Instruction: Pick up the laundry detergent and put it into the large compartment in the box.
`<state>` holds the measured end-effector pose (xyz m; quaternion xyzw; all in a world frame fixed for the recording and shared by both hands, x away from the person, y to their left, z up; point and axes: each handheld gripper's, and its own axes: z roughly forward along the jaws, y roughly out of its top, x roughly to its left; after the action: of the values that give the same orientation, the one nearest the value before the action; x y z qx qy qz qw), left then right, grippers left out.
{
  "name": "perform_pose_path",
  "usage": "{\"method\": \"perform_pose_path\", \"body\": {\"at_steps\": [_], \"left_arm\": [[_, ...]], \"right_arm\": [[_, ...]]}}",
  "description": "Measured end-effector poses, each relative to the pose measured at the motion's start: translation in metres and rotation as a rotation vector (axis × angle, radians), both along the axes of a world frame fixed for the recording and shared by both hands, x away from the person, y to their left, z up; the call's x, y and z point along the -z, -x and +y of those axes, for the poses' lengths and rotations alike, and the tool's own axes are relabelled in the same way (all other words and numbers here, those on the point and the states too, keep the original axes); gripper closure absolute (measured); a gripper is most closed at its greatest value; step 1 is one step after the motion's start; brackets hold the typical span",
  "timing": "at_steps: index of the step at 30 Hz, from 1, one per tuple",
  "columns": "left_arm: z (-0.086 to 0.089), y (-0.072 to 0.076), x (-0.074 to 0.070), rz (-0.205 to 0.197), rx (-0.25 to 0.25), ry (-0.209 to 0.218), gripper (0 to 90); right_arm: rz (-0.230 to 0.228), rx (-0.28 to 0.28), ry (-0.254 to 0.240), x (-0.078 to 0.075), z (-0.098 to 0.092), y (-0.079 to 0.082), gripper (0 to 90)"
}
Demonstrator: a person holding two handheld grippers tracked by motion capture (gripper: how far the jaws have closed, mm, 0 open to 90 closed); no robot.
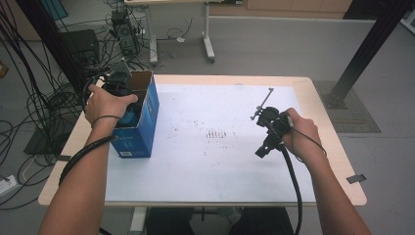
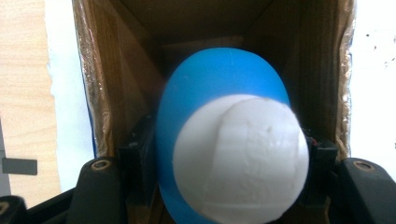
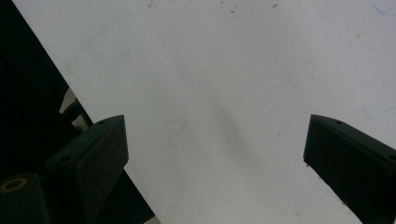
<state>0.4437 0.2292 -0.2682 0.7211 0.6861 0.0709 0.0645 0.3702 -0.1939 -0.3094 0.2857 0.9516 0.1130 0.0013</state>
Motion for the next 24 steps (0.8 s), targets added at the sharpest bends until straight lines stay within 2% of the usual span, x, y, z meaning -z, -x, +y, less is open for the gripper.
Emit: {"method": "perform_pose_path", "body": {"at_steps": [24], "left_arm": [[0.0013,0.0005,0.0002,-0.005,-0.012,0.004,37.4]], "right_arm": [[-0.003,0.002,-0.001,-0.0014,-0.0020,0.0000,6.3]]}}
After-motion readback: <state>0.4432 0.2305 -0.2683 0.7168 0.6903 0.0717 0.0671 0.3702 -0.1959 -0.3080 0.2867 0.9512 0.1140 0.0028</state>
